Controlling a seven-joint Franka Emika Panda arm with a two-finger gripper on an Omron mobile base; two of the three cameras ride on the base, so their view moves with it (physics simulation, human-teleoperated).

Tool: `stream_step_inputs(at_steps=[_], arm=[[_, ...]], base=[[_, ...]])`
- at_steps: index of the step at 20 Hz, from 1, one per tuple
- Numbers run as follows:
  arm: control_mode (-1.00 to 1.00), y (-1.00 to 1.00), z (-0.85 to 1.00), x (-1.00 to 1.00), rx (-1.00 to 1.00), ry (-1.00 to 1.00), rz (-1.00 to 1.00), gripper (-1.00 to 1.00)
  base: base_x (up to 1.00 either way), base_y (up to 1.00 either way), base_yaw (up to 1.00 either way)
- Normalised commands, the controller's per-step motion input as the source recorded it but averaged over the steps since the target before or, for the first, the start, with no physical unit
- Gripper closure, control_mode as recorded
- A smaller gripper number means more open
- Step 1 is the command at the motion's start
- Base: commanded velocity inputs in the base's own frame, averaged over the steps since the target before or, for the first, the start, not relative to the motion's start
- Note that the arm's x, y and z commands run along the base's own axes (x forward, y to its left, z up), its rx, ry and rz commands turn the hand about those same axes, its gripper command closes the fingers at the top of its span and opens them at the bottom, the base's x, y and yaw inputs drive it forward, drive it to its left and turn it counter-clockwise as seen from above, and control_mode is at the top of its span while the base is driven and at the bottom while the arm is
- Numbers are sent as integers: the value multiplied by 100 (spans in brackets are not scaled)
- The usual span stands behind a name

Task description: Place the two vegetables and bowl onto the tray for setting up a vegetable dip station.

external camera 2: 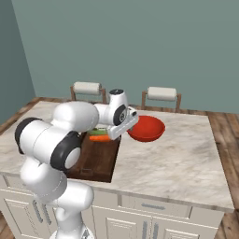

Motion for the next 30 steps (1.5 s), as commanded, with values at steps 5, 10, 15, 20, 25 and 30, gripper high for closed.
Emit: stream_step_inputs(at_steps=[5, 10, 15, 20, 25, 30], arm=[[-100, 0, -5, 11, 0, 0, 0, -100], [-100, -2, -6, 8, 0, 0, 0, -100], [-100, -7, -5, 5, 0, 0, 0, -100], [-100, -4, -2, 14, 0, 0, 0, -100], [-100, -5, -2, 12, 0, 0, 0, -100], [-100, -5, -8, 9, 0, 0, 0, -100]], base=[[0, 0, 0], [0, 0, 0], [0, 0, 0], [0, 0, 0], [0, 0, 0], [0, 0, 0]])
